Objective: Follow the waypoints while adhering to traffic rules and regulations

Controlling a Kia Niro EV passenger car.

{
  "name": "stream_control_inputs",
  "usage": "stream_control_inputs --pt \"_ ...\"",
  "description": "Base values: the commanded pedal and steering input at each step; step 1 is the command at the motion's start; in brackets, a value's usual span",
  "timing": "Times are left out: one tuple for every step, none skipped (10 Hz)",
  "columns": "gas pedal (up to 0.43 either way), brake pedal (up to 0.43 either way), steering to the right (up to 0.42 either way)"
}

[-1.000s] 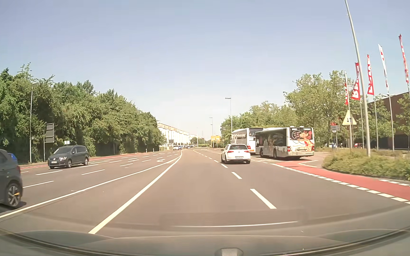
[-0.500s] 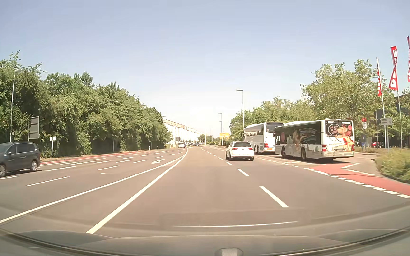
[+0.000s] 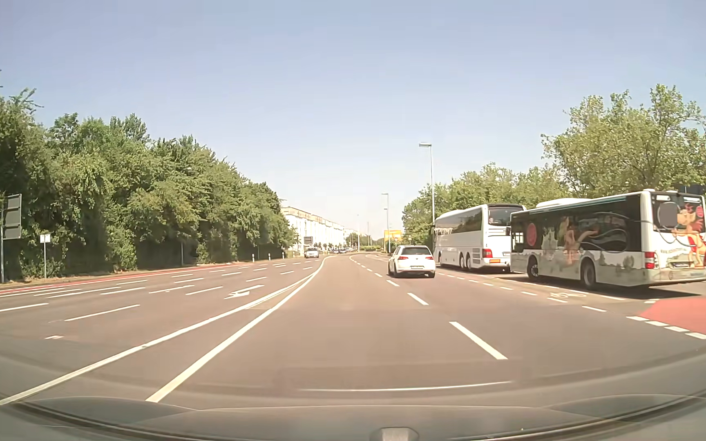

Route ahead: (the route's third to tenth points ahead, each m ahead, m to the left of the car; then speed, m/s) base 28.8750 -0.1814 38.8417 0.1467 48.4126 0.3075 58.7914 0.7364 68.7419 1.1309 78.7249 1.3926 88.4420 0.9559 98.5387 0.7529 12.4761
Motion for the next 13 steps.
stream_control_inputs --pt "0.087 0.0 -0.01" --pt "0.087 0.0 -0.007" --pt "0.087 0.0 -0.005" --pt "0.087 0.0 -0.004" --pt "0.079 0.0 -0.004" --pt "0.067 0.0 -0.004" --pt "0.067 0.0 -0.004" --pt "0.067 0.0 -0.005" --pt "0.067 0.0 -0.005" --pt "0.067 0.0 -0.005" --pt "0.067 0.0 -0.005" --pt "0.067 0.0 -0.006" --pt "0.039 0.0 -0.006"
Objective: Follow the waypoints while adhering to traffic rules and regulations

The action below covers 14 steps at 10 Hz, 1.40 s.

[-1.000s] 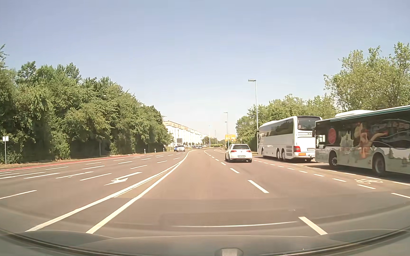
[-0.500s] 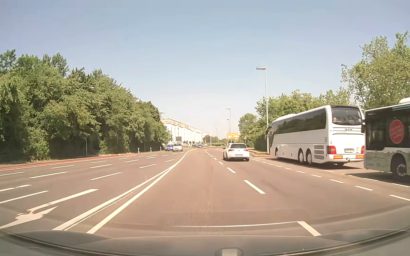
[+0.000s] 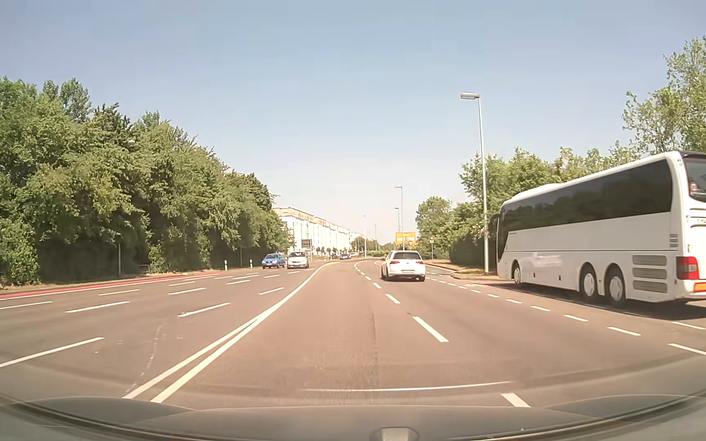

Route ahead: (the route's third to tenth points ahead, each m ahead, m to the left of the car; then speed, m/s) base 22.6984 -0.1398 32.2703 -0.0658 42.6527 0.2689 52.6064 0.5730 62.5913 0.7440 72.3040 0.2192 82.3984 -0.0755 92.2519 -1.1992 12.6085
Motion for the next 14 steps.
stream_control_inputs --pt "0.028 0.0 -0.008" --pt "0.028 0.0 -0.011" --pt "0.028 0.0 -0.013" --pt "0.0 0.0 -0.013" --pt "0.0 0.0 -0.014" --pt "0.0 0.0 -0.015" --pt "0.0 0.0 -0.015" --pt "0.0 0.0 -0.014" --pt "0.0 0.0 -0.011" --pt "0.0 0.0 -0.006" --pt "0.0 0.0 0.0" --pt "0.0 0.0 0.009" --pt "0.0 0.0 0.017" --pt "0.0 0.0 0.023"
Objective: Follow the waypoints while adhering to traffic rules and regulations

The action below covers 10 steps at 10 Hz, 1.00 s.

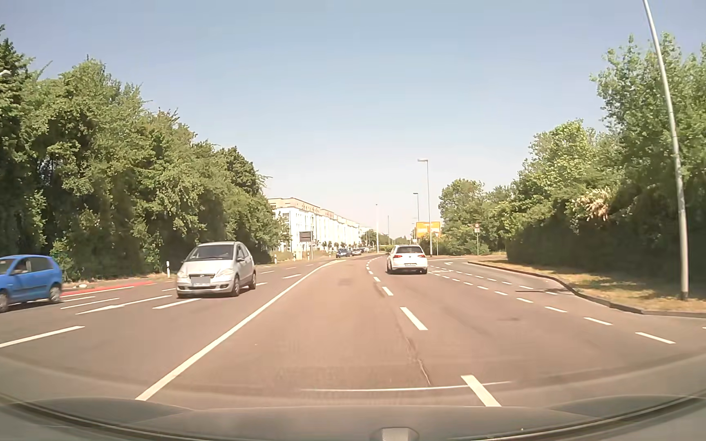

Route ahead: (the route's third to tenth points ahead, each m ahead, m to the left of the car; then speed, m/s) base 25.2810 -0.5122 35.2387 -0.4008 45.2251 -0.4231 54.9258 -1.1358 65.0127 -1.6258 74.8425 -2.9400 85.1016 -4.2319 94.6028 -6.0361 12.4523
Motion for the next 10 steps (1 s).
stream_control_inputs --pt "0.0 0.0 0.03" --pt "0.0 0.0 0.039" --pt "0.0 0.0 0.042" --pt "0.0 0.0 0.043" --pt "0.0 0.0 0.041" --pt "0.0 0.0 0.038" --pt "0.0 0.0 0.032" --pt "0.0 0.0 0.024" --pt "0.0 0.0 0.017" --pt "0.0 0.0 0.008"
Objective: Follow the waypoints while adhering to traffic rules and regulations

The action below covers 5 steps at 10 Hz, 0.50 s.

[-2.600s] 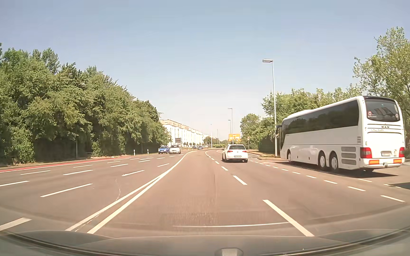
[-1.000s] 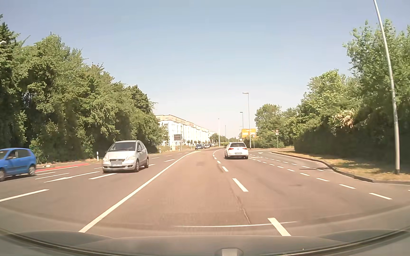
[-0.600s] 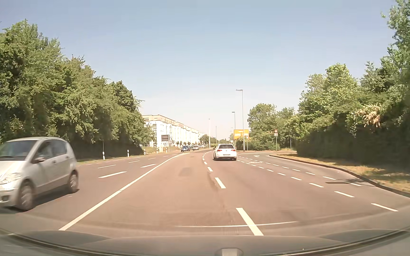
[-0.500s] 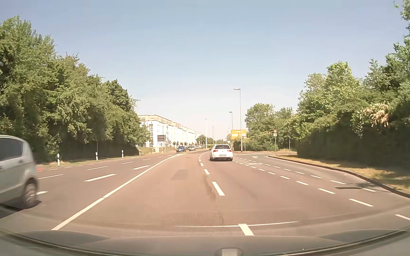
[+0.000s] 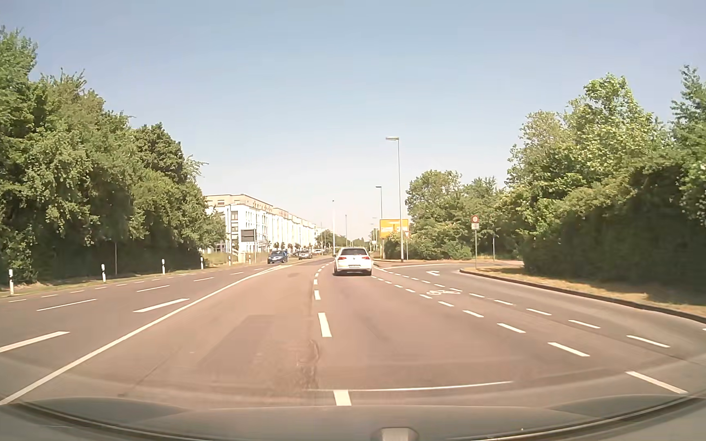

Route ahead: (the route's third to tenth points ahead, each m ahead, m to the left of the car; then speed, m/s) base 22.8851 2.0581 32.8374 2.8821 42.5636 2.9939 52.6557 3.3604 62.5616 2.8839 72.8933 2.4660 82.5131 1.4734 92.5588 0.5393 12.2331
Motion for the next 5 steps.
stream_control_inputs --pt "0.0 0.0 -0.002" --pt "0.0 0.0 -0.012" --pt "0.0 0.0 -0.019" --pt "0.0 0.0 -0.026" --pt "0.0 0.0 -0.031"
